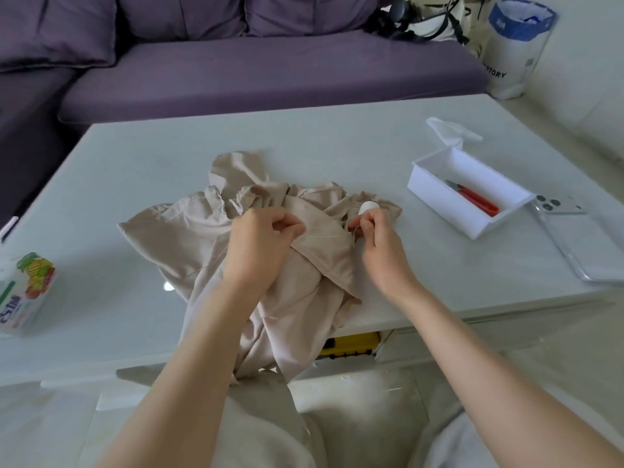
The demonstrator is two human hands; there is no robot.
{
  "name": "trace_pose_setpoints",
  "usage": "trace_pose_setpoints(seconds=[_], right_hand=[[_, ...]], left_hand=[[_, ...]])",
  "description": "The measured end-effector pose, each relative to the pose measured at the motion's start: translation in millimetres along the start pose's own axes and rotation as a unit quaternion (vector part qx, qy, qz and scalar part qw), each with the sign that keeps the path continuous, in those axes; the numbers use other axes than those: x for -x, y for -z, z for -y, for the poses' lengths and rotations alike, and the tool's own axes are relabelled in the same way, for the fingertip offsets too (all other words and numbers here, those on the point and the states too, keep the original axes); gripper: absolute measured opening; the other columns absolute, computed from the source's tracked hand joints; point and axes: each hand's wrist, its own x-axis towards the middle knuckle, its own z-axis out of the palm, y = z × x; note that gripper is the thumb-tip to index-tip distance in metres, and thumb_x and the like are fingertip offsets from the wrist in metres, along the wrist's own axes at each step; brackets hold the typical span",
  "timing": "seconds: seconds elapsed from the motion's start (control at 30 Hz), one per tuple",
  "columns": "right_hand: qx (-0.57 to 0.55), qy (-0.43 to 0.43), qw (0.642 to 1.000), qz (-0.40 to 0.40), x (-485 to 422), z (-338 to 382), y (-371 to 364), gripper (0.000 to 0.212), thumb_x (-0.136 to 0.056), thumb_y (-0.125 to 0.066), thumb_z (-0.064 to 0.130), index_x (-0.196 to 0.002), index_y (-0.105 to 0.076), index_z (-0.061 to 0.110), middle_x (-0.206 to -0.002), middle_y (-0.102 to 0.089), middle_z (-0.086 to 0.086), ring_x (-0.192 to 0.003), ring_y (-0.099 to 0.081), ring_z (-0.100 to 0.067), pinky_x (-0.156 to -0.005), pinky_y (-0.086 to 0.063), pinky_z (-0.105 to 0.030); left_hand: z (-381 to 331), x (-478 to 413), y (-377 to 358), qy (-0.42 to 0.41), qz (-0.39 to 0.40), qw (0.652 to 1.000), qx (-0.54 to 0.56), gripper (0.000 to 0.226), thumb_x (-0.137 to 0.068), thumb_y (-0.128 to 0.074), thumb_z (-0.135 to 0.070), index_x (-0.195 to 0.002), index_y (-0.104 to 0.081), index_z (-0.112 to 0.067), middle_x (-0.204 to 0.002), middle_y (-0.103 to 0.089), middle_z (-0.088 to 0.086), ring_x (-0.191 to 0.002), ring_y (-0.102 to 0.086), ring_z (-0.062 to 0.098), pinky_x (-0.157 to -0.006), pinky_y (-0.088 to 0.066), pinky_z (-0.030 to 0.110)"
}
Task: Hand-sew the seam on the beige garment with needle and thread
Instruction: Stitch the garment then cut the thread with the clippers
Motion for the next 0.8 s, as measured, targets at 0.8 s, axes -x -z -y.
trace_pose_setpoints(seconds=[0.8], right_hand=[[0.007,0.02,0.999,-0.041,-18.9,3.4,-18.1,0.017,-0.102,-0.029,0.013,-0.092,-0.043,0.009,-0.099,-0.057,-0.006,-0.076,-0.048,-0.001,-0.067,-0.036,-0.005]], left_hand=[[20.8,1.7,23.9,-0.057,-0.121,0.963,-0.234,0.036,-0.086,-0.035,-0.01,-0.112,-0.061,-0.008,-0.113,-0.057,0.014,-0.107,-0.047,0.035,-0.092,-0.029,0.039]])
